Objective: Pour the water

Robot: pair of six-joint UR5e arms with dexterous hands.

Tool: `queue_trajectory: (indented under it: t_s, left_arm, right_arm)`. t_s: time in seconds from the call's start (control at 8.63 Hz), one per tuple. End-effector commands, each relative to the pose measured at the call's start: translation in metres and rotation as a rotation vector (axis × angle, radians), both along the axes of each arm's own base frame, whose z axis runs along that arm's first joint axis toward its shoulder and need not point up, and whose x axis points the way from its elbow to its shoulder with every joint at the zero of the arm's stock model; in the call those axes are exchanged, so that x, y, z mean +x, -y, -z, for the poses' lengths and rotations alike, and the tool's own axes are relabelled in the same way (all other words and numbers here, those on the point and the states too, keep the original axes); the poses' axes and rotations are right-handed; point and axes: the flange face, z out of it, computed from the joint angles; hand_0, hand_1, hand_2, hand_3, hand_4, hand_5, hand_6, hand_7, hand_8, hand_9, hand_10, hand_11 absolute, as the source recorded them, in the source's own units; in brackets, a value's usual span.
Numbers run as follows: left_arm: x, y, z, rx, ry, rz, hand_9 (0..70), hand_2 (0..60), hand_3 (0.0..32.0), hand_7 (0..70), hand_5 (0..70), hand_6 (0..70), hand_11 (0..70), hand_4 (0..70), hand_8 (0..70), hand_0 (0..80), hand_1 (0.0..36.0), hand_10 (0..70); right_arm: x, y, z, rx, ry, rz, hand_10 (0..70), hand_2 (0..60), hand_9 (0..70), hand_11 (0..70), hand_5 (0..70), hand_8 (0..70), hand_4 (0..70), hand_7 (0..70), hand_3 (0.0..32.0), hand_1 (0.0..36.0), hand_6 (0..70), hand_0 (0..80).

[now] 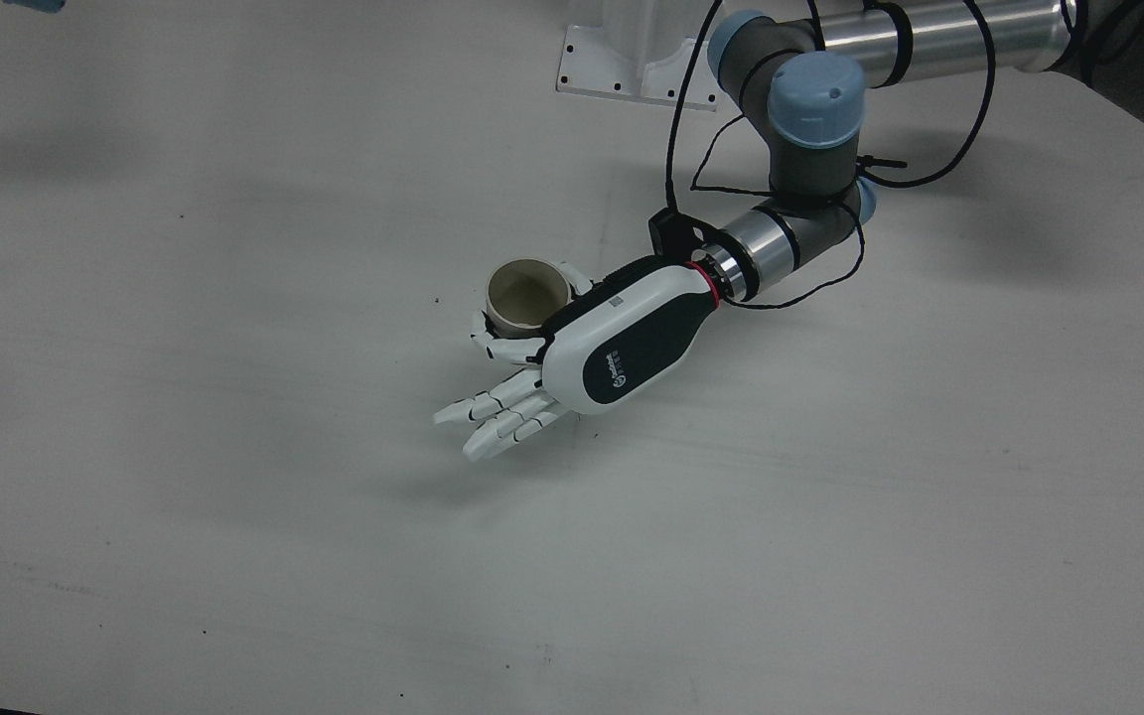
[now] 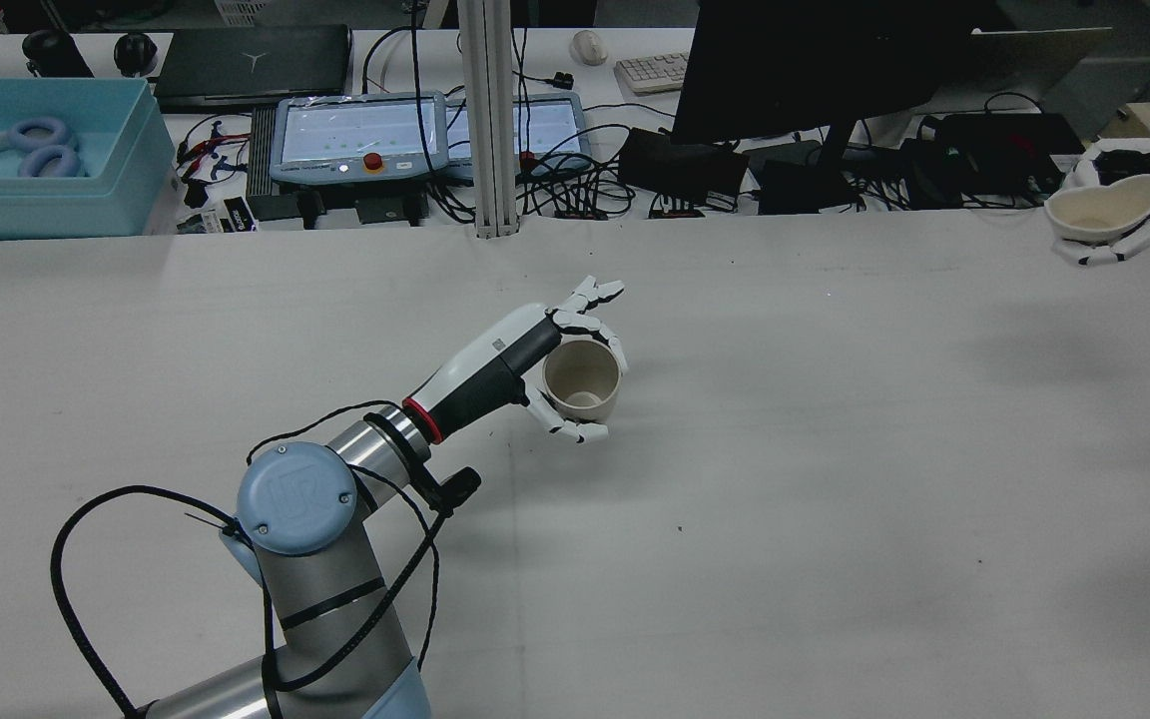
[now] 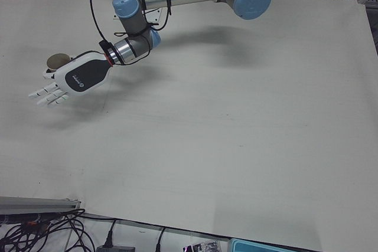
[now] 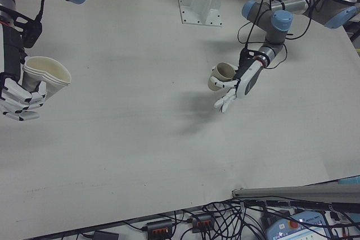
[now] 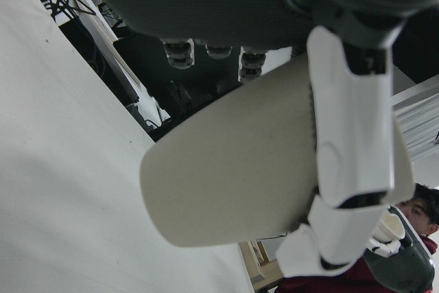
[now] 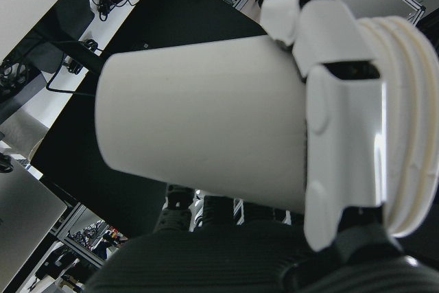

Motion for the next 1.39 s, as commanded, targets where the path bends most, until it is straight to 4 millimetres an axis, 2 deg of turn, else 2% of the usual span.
queue_trajectory:
  t_s: [0.0,0.12,0.23,0.35,0.58,0.7,0.93,1.04,1.27]
  left_arm:
    - [0.064,-0.014,0.058,0.058,0.023,-0.018,1.1,60.0,0.0,10.4,70.0,6.3,7.6,68.9,0.6,62.8,36.0,3.6]
    - [0.084,-0.018,0.059,0.048,0.045,-0.035,1.2,60.0,0.0,10.5,70.0,6.6,7.5,69.6,0.7,63.4,36.0,3.5]
    - [0.097,-0.012,0.056,0.040,0.061,-0.036,1.3,60.0,0.0,11.0,70.0,7.6,7.8,70.0,0.9,63.3,36.0,3.7]
    - [0.107,-0.007,0.042,0.037,0.068,-0.036,1.8,60.0,0.0,12.5,70.0,9.6,8.8,70.0,1.7,63.2,36.0,4.4]
    - [0.119,-0.006,0.027,0.032,0.079,-0.041,2.5,60.0,0.0,14.0,70.0,11.7,10.1,70.0,2.5,63.2,36.0,5.4]
    - [0.126,-0.009,0.022,0.029,0.076,-0.042,2.9,60.0,0.0,14.3,70.0,12.0,10.3,70.0,2.6,62.9,36.0,5.5]
    - [0.131,-0.014,0.025,0.030,0.071,-0.047,3.2,60.0,0.0,15.2,70.0,12.8,10.7,70.0,2.9,63.1,36.0,5.8]
    - [0.131,-0.014,0.025,0.030,0.071,-0.047,3.3,60.0,0.0,15.3,70.0,13.0,10.7,70.0,3.0,63.6,36.0,5.8]
    - [0.134,-0.011,0.026,0.029,0.068,-0.041,3.7,60.0,0.0,16.0,70.0,13.7,10.9,70.0,3.4,63.6,36.0,6.0]
  right_arm:
    - [-0.031,0.007,0.076,0.015,-0.070,0.040,24.5,45.4,52.9,37.9,67.0,46.2,60.6,53.7,0.0,35.1,62.5,80.0]
    - [-0.048,-0.002,0.096,0.030,-0.103,0.067,23.9,46.2,52.3,37.1,67.7,46.0,61.5,54.0,0.0,35.9,63.0,80.0]
    - [-0.059,-0.009,0.115,0.040,-0.121,0.088,23.8,47.0,52.3,37.1,68.6,46.3,63.0,54.6,0.0,36.0,64.0,80.0]
    - [-0.071,-0.018,0.138,0.053,-0.166,0.108,23.1,48.4,51.7,36.2,70.0,46.3,69.8,57.1,0.0,36.0,66.9,80.0]
    - [-0.106,-0.021,0.165,0.058,-0.244,0.146,22.6,52.9,51.6,35.7,70.0,46.4,70.0,60.0,0.0,36.0,70.0,80.0]
    - [-0.125,-0.021,0.176,0.061,-0.285,0.156,22.6,53.0,51.3,35.7,70.0,46.3,70.0,60.1,0.0,36.0,70.0,80.0]
    - [-0.180,-0.025,0.199,0.102,-0.393,0.172,21.8,56.6,50.1,34.9,70.0,45.5,70.0,62.5,0.0,36.0,70.0,80.0]
    - [-0.192,-0.029,0.207,0.108,-0.422,0.170,22.3,60.0,49.7,35.6,70.0,45.2,70.0,63.5,0.0,36.0,70.0,80.0]
    - [-0.214,-0.033,0.222,0.123,-0.504,0.189,22.0,60.0,48.2,35.1,70.0,44.0,70.0,64.3,0.0,36.0,70.0,80.0]
